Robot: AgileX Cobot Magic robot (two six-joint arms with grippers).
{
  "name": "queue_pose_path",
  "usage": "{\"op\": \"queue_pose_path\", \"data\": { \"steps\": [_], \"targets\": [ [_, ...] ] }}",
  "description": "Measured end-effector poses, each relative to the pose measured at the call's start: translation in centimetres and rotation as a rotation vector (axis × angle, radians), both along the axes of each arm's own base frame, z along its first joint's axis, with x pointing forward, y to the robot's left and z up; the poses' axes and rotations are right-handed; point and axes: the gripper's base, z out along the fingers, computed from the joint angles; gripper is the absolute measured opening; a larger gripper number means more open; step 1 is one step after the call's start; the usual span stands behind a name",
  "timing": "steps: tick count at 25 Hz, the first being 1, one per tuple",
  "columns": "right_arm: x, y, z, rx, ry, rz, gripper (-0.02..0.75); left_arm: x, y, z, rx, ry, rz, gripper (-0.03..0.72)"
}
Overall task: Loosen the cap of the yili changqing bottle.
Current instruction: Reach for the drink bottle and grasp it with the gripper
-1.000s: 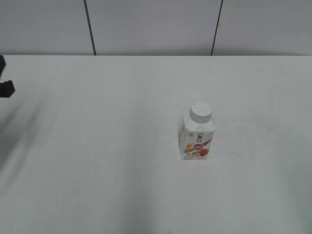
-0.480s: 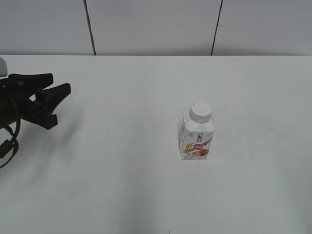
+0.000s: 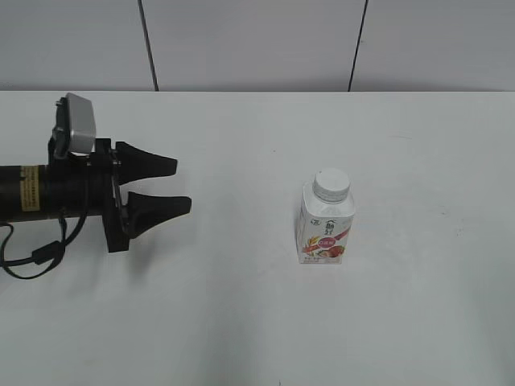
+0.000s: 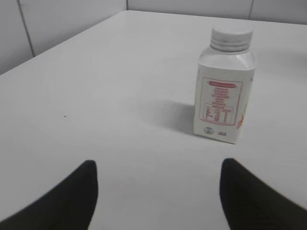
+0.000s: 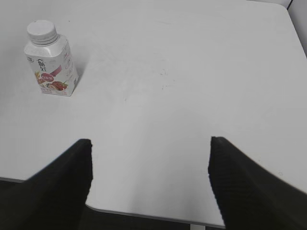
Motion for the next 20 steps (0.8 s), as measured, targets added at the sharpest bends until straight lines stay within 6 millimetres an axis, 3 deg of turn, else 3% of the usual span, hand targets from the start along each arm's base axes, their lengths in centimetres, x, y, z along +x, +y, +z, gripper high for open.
{"op": "queue_pose_path", "data": {
  "steps": [14, 20],
  "targets": [
    [0.0, 0.0, 0.0, 0.000, 0.000, 0.000, 0.592, 1.4, -8.8, -1.6, -0.008, 0.010, -0.258, 0.496],
    [0.0, 0.0, 0.0, 0.000, 0.000, 0.000, 0.592, 1.7, -12.0, -2.2, 0.011, -0.013, -0.319, 0.598]
  ]
}}
